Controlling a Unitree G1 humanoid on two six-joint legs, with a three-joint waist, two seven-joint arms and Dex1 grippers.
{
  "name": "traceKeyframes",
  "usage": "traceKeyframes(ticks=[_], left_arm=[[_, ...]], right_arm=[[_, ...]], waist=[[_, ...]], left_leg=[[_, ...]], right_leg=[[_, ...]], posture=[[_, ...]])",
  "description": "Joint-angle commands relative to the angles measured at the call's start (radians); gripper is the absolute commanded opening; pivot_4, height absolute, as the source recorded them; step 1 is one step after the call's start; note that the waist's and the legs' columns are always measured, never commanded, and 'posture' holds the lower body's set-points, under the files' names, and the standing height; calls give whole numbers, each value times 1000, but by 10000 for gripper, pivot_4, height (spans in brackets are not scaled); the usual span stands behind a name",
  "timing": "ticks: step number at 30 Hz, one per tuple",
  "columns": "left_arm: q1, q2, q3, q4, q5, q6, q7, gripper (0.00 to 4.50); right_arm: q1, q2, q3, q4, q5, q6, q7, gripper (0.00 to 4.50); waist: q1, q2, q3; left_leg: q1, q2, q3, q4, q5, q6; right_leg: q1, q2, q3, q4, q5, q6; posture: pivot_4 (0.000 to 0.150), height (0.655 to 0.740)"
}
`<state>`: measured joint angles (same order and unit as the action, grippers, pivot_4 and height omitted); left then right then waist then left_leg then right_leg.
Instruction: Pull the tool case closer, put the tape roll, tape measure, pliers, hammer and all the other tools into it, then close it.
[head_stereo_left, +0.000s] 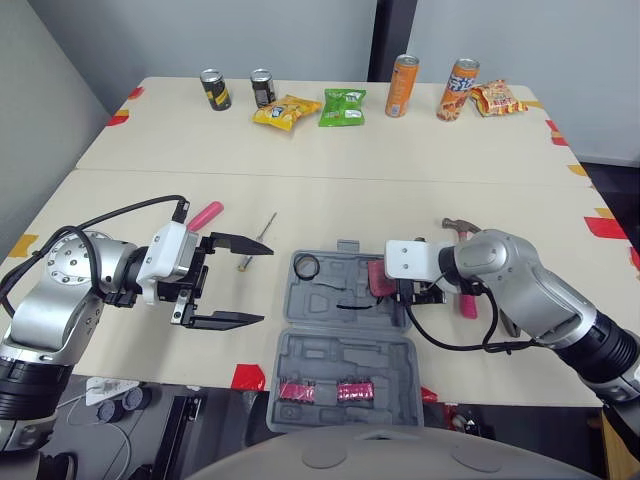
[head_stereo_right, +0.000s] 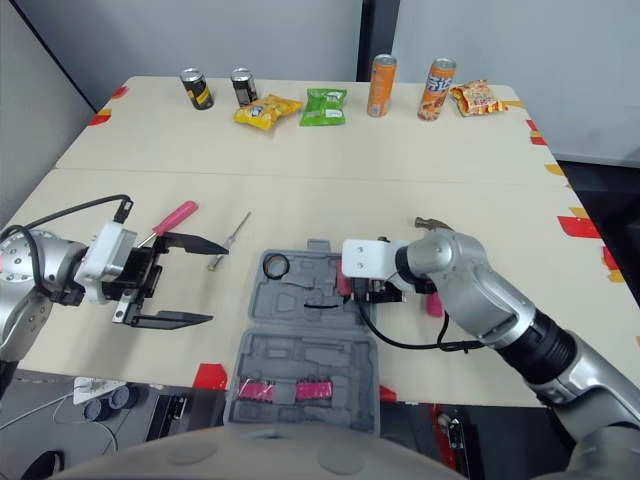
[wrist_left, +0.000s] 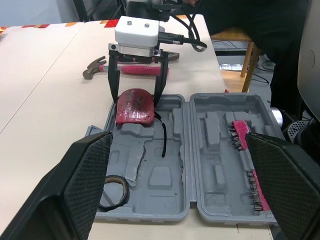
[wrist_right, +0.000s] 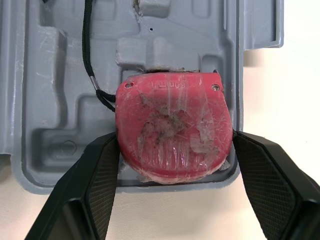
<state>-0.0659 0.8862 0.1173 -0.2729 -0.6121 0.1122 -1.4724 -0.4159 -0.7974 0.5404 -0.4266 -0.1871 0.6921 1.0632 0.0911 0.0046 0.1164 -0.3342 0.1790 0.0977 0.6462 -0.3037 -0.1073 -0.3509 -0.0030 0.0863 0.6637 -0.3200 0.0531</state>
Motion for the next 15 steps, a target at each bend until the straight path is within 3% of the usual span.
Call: traceKeyframes(ticks=[1, 2, 3, 4, 15], left_arm=[[-4, 7, 9, -31, -1, -2, 2, 45000], [-4, 7, 9, -31, -1, -2, 1, 45000], [-4, 8, 9, -31, -2, -2, 1, 45000], [-3, 8, 9, -31, -2, -2, 1, 45000], [8, 8, 18, -34, -5, -2, 4, 45000]], right_arm=[[-19, 6, -10, 2, -10, -22, -9, 30631], [-18, 5, -11, 3, -9, -25, -8, 30631], [-17, 3, -10, 0, -7, -27, -3, 41173], [-16, 3, -12, -2, -4, -29, -2, 44671], [19, -71, -127, -79, 83, -50, 47, 44671]], waist=[[0, 0, 0], [0, 0, 0], [0, 0, 0], [0, 0, 0], [3, 0, 1]], left_leg=[[0, 0, 0, 0, 0, 0], [0, 0, 0, 0, 0, 0], [0, 0, 0, 0, 0, 0], [0, 0, 0, 0, 0, 0], [0, 0, 0, 0, 0, 0]], right_leg=[[0, 0, 0, 0, 0, 0], [0, 0, 0, 0, 0, 0], [0, 0, 0, 0, 0, 0], [0, 0, 0, 0, 0, 0], [0, 0, 0, 0, 0, 0]], posture=[[1500, 7400], [1500, 7400], [1500, 7400], [1500, 7400], [1500, 7400]])
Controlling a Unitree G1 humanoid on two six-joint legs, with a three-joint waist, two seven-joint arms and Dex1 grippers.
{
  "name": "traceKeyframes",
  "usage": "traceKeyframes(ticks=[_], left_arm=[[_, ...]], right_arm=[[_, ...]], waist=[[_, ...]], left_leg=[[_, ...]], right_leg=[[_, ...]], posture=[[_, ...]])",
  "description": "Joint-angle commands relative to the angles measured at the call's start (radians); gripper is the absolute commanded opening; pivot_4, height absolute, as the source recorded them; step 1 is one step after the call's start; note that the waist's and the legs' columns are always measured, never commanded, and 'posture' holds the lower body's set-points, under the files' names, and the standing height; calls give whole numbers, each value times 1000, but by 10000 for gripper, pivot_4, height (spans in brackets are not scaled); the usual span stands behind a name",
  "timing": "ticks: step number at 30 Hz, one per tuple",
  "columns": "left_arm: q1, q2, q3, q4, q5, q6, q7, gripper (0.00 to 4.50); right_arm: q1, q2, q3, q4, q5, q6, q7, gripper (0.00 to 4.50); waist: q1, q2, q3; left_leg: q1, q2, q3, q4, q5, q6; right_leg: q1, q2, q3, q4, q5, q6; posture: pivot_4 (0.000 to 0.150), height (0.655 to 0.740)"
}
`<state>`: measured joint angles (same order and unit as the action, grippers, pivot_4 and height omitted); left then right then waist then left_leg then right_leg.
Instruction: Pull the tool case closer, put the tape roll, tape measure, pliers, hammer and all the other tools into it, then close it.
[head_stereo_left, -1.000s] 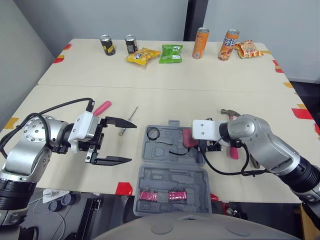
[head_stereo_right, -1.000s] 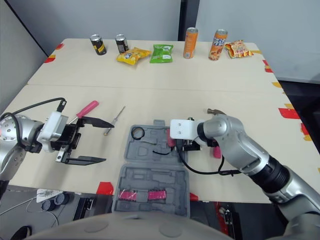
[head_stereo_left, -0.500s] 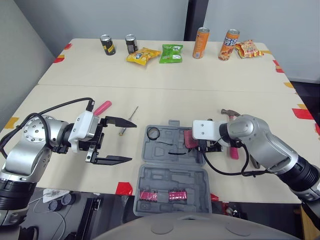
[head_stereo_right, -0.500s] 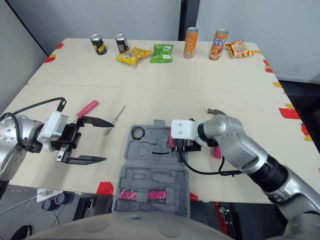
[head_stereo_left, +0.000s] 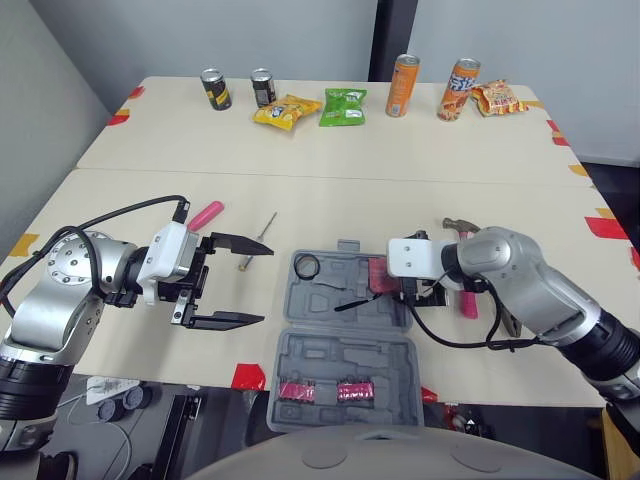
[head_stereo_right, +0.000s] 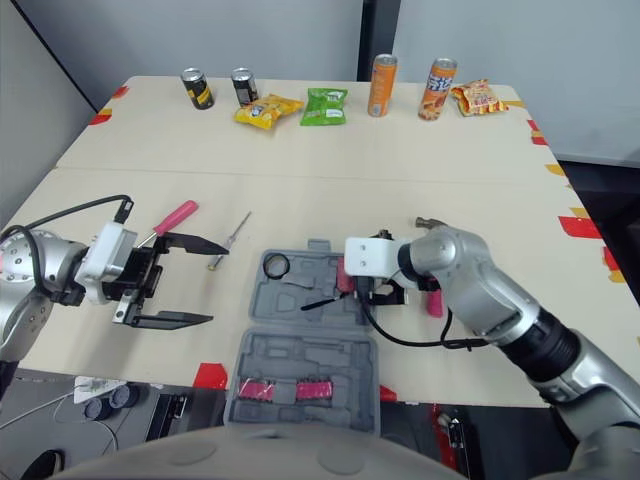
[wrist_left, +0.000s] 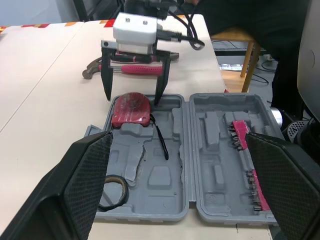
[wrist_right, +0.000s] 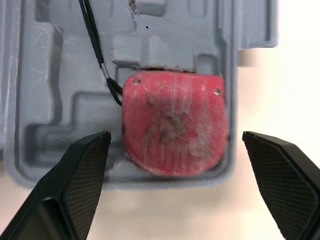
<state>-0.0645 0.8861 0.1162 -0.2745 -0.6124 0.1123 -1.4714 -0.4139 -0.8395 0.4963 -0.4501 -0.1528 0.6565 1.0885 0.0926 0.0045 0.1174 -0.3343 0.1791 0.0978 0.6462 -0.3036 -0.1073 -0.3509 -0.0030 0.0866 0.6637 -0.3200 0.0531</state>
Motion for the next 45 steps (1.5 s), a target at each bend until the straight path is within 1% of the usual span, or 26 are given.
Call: traceKeyframes(ticks=[1, 5, 7, 10, 11, 12, 13, 14, 16, 17, 22, 24, 27, 31, 37, 45], left_arm=[[9, 9, 22, -34, -6, -1, 5, 45000], [18, 4, 31, -38, -12, 3, 20, 45000], [19, 4, 31, -39, -13, 2, 24, 45000], [18, 3, 28, -39, -15, 3, 29, 45000], [18, 3, 28, -39, -15, 3, 29, 45000], [19, 3, 28, -39, -15, 3, 29, 45000], [18, 4, 29, -39, -16, 4, 29, 45000], [17, 4, 29, -40, -16, 4, 30, 45000], [16, 6, 31, -39, -16, 5, 30, 45000], [16, 7, 32, -39, -16, 6, 30, 45000], [17, 9, 37, -36, -16, 4, 30, 45000], [18, 8, 39, -35, -18, 4, 30, 45000], [19, 9, 41, -36, -20, 6, 31, 45000], [20, 11, 46, -37, -24, 7, 31, 45000], [27, 11, 57, -50, -32, 17, 29, 45000], [45, 12, 74, -68, -36, 26, 38, 45000]], right_arm=[[29, -39, -108, -65, 73, -14, 31, 44671], [106, -34, -295, -64, 271, -16, 83, 44671], [138, 16, -356, -25, 350, -100, 84, 44671], [160, 106, -414, 50, 434, -228, 87, 36755], [162, 127, -424, 73, 451, -262, 90, 32709], [164, 137, -429, 89, 461, -284, 91, 29872], [168, 146, -431, 104, 473, -289, 88, 25825], [172, 150, -430, 114, 482, -293, 85, 22686], [182, 149, -422, 141, 467, -325, 76, 15297], [191, 160, -423, 170, 466, -354, 73, 13081], [213, 226, -427, 315, 474, -516, 79, 13081], [216, 242, -416, 368, 466, -597, 104, 13081], [221, 293, -416, 440, 511, -692, 153, 13081], [203, 331, -397, 587, 483, -812, 201, 13081], [147, 382, -386, 783, 446, -934, 223, 13081], [122, 390, -369, 1003, 397, -1032, 248, 13081]], waist=[[2, 0, 0], [3, -1, 1], [3, -1, 1], [-2, 0, 1], [-2, 0, 1], [-1, 0, 1], [-1, 0, 1], [0, 0, 1], [3, 0, 1], [3, 0, 1], [1, 0, 1], [-1, 0, 1], [-3, 0, 1], [-4, -1, 1], [-6, 0, 1], [0, -1, 1]], left_leg=[[0, 0, 0, 0, 0, 0], [0, 0, 0, 0, 0, 0], [0, 0, 0, 0, 0, 0], [0, 0, 1, 0, 0, 0], [0, 0, 1, 0, 0, 0], [0, 0, 1, 0, 0, 0], [0, 0, 1, 0, 0, 0], [0, 0, 1, 0, 1, 1], [0, 0, 0, 0, 1, 1], [0, 0, 0, 0, 1, 1], [0, 0, 0, -1, 1, 1], [0, 0, 0, -1, 1, 1], [0, 0, -1, -1, 1, 1], [0, 0, -1, 0, 1, 1], [0, -1, -1, 0, 1, 2], [0, -1, -1, 0, 1, 2]], right_leg=[[0, 0, 0, 0, 0, 0], [0, 0, 0, -1, 0, 0], [0, 0, 1, -1, 0, 0], [0, 0, 1, 0, 0, 0], [-1, 1, 1, 0, 0, -1], [0, 1, 1, 0, 0, -1], [0, 1, 1, 0, 0, -1], [0, 1, 1, 0, 0, -1], [0, 1, 1, 0, 0, -1], [0, 2, 0, -1, 0, -1], [0, 2, 0, -1, 0, -1], [0, 2, 0, -1, 0, -1], [1, 2, 0, -1, 0, -1], [1, 1, -1, 0, 0, -1], [1, 2, -1, 0, 1, -1], [2, 2, -2, -1, 1, -1]], posture=[[1500, 7400], [1500, 7400], [1500, 7400], [1500, 7400], [1500, 7400], [1500, 7400], [1500, 7400], [1500, 7400], [1500, 7400], [1500, 7400], [1500, 7400], [1500, 7400], [1500, 7400], [1500, 7400], [1500, 7400], [1500, 7400]])
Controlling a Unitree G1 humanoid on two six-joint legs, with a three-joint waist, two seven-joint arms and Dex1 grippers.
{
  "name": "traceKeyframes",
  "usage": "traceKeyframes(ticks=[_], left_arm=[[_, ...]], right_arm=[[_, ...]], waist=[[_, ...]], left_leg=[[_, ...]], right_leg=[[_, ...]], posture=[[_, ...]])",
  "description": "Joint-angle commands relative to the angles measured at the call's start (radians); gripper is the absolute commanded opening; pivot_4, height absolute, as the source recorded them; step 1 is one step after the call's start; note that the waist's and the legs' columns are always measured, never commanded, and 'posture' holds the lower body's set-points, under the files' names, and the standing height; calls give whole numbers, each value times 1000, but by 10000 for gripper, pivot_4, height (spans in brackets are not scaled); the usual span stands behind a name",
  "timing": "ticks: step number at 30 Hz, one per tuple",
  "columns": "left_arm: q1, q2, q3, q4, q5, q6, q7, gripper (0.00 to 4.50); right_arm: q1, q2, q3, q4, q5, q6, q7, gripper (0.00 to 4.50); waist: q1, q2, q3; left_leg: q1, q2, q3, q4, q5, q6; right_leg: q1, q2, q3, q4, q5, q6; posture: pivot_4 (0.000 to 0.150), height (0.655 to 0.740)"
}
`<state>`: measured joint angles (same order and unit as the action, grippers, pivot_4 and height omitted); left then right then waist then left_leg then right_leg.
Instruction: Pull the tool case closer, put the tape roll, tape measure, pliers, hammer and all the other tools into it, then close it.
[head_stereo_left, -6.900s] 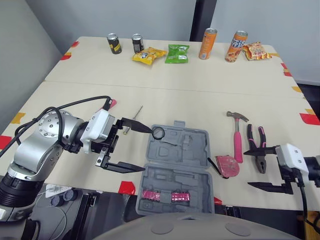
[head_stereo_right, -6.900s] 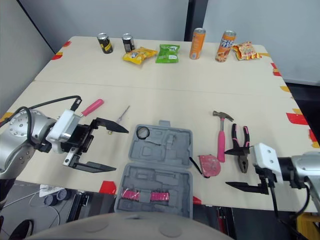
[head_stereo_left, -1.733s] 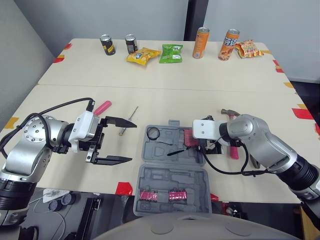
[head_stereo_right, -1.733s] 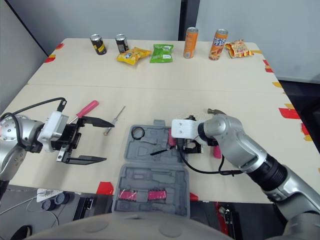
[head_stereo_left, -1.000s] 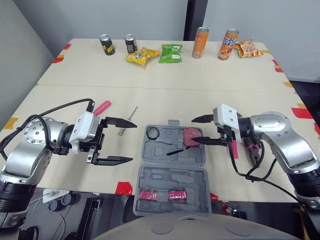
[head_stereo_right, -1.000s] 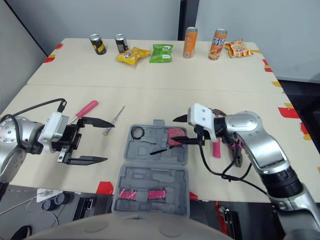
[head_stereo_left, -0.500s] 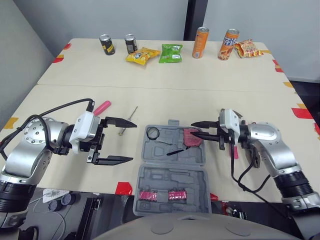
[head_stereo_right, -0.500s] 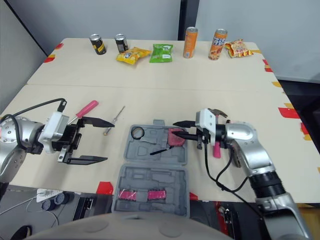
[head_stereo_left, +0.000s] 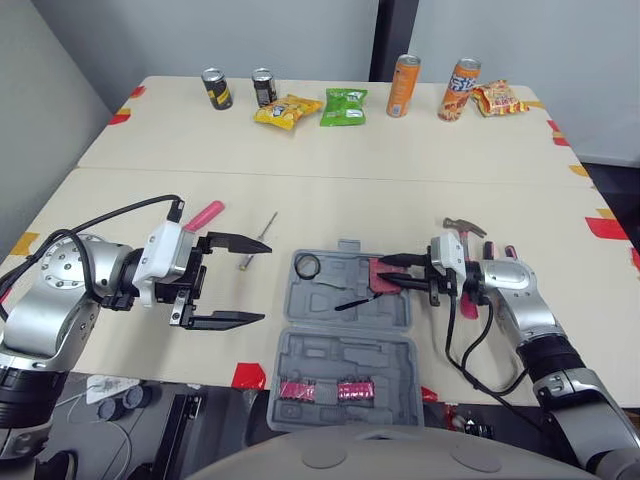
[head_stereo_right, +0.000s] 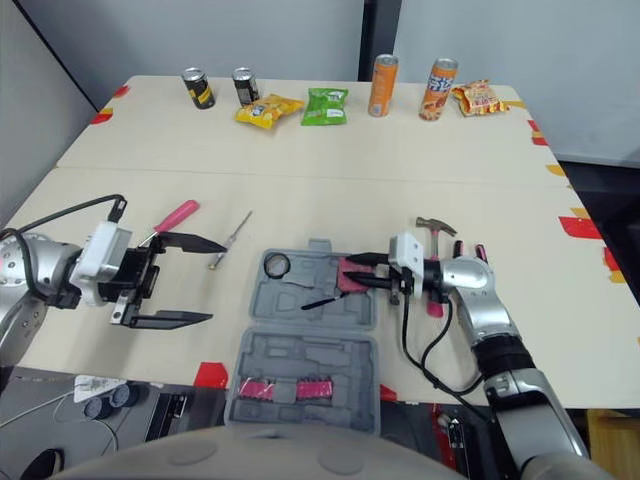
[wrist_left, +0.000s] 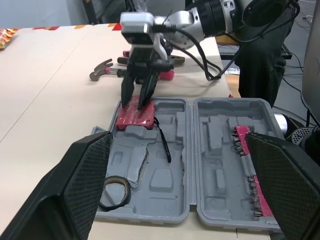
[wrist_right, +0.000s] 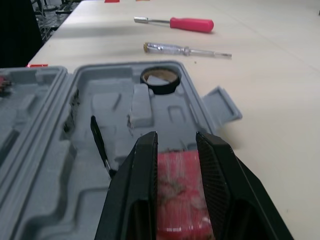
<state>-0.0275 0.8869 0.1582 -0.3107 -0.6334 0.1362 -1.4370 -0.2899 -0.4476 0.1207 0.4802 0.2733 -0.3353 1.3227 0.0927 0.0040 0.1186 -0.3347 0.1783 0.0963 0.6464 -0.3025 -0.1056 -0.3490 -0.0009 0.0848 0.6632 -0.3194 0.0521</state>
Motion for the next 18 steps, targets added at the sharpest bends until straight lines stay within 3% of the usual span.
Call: traceKeyframes(ticks=[1, 12, 15, 18], left_arm=[[10, 11, 34, -33, -16, 3, 6, 45000], [15, 9, 39, -44, -13, 13, 12, 45000], [16, 9, 39, -46, -12, 13, 12, 45000], [14, 7, 36, -43, -11, 12, 12, 45000]], right_arm=[[-2, 0, 15, 102, -38, -53, 22, 13081], [-55, -6, 125, 364, -206, -62, -39, 13081], [-64, -25, 170, 379, -255, -7, -68, 13081], [-61, -35, 195, 371, -269, 19, -64, 13081]], waist=[[0, -1, 0], [-16, -11, -11], [-19, -15, -16], [-19, -21, -21]], left_leg=[[0, 0, 0, 0, 0, 0], [4, 1, -3, -1, 4, 0], [13, 1, -3, -6, 5, -1], [27, 3, -1, -25, 5, -1]], right_leg=[[0, 0, 0, 0, 0, 0], [4, -4, -4, 0, 2, -3], [11, -5, -5, -4, 4, -5], [24, -11, -8, -19, 9, -7]], posture=[[1500, 7400], [1500, 7400], [1500, 7400], [1500, 7400]])
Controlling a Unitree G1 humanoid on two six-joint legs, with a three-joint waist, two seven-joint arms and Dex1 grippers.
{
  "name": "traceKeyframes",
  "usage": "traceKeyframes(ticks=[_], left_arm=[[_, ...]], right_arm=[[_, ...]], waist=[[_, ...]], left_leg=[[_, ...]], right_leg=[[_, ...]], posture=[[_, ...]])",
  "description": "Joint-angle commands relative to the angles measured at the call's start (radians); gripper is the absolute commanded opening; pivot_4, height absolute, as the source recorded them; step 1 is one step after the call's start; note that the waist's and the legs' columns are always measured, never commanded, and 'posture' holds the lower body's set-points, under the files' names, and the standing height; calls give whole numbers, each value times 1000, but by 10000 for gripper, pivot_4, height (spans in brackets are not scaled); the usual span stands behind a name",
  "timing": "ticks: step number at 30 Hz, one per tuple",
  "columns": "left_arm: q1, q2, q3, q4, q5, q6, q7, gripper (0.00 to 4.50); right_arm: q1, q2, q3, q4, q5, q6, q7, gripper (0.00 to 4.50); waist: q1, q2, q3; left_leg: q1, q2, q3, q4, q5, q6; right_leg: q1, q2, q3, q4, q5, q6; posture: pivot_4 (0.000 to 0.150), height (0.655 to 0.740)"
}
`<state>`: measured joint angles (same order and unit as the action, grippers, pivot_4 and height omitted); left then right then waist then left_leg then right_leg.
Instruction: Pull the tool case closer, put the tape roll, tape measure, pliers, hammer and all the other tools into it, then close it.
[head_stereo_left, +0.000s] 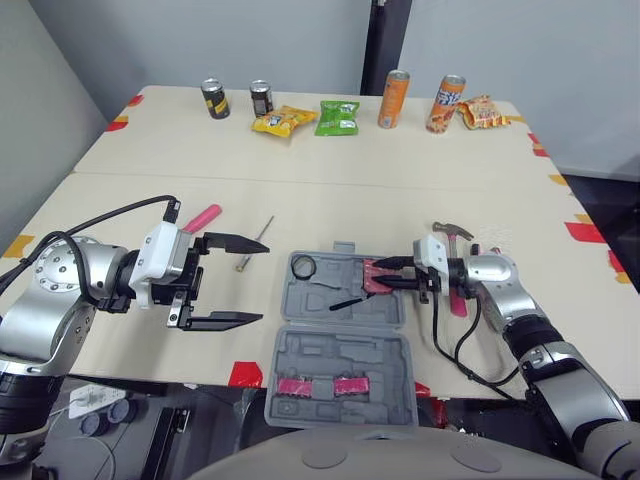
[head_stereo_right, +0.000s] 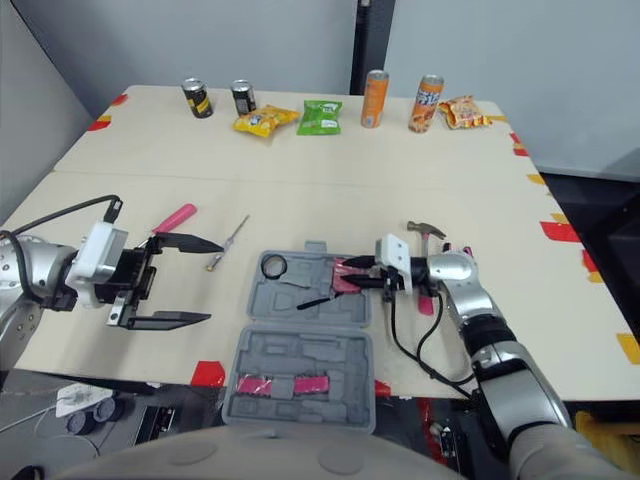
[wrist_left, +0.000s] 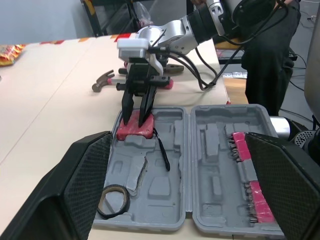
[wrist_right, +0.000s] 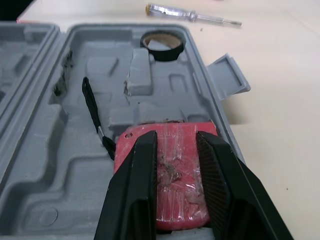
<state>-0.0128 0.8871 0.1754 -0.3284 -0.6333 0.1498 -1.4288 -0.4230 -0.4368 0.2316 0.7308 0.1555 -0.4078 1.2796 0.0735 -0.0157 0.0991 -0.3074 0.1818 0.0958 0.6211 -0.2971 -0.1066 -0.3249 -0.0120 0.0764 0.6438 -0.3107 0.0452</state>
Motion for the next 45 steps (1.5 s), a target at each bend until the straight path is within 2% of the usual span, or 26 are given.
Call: traceKeyframes(ticks=[1, 4, 6, 9, 11, 14, 16, 24, 29, 37, 40, 45], left_arm=[[-1, 5, 18, -25, -11, -1, 4, 45000], [-2, 2, 17, -17, -11, -2, 4, 45000], [0, -2, 21, -14, -14, -1, 8, 45000], [9, -11, 32, -15, -24, 5, 23, 45000], [19, -21, 46, -20, -38, 17, 46, 45000], [35, -35, 67, -21, -52, 27, 73, 45000], [51, -44, 82, -16, -54, 25, 85, 45000], [126, -88, 156, 10, -60, 17, 139, 45000], [238, -136, 247, 48, -46, -3, 179, 45000], [424, -199, 368, 231, 20, -102, 192, 45000], [457, -207, 393, 322, 44, -146, 188, 45000], [475, -207, 427, 476, 69, -215, 182, 45000]], right_arm=[[74, -44, 84, 117, -146, 89, -25, 13081], [78, -24, 44, 61, -83, 55, -34, 13081], [84, -19, 18, 16, -47, 35, -32, 13081], [104, -14, -30, -93, 15, 25, -32, 13081], [132, -18, -69, -225, 79, 55, -34, 13081], [176, -44, -113, -413, 150, 131, -48, 13081], [209, -67, -139, -513, 187, 174, -60, 13081], [350, -165, -309, -786, 347, 323, -117, 13081], [511, -245, -495, -770, 396, 331, -109, 13081], [741, -282, -746, -512, 383, 216, -60, 13081], [798, -275, -781, -412, 367, 166, -38, 21218], [832, -262, -818, -285, 376, 113, -26, 38411]], waist=[[1, -1, -3], [1, -1, -4], [1, -1, -3], [2, 1, 1], [4, -2, 3], [11, 8, 14], [19, 10, 17], [41, 8, 21], [26, 7, 22], [10, 7, 24], [9, 7, 25], [4, 7, 28]], left_leg=[[4, 0, 3, -5, 1, 2], [9, 0, 7, -9, 2, 4], [8, 0, 8, -9, 7, 11], [3, 0, 8, -9, 8, 11], [-7, -1, 9, -9, 9, 10], [-18, -2, 9, -6, 11, 3], [-26, -1, 9, -6, 11, -1], [-28, 2, 9, -8, 10, -4], [-27, 2, 10, -8, 10, -3], [-27, 2, 10, -10, 10, -2], [-26, 2, 10, -10, 10, 0], [-26, 2, 10, -9, 10, 8]], right_leg=[[4, -3, 0, -2, 0, 0], [9, -4, -1, -7, -1, -2], [8, -4, -1, -7, 0, 0], [3, -4, -1, -8, 1, 1], [-6, -4, -1, -8, 1, 2], [-16, 0, 0, -7, 3, 4], [-21, 8, 1, -8, 3, 4], [-24, 8, -3, -15, 5, 7], [-24, 3, -1, -15, 5, 6], [-23, 2, 0, -18, 5, 6], [-22, 1, 0, -18, 5, 6], [-22, -2, -1, -17, 5, 6]], posture=[[1500, 7400], [1500, 7400], [1500, 7400], [1500, 7400], [1500, 7400], [1500, 7400], [1500, 7400], [1500, 7400], [1500, 7400], [1500, 7400], [1500, 7400], [1500, 7400]])
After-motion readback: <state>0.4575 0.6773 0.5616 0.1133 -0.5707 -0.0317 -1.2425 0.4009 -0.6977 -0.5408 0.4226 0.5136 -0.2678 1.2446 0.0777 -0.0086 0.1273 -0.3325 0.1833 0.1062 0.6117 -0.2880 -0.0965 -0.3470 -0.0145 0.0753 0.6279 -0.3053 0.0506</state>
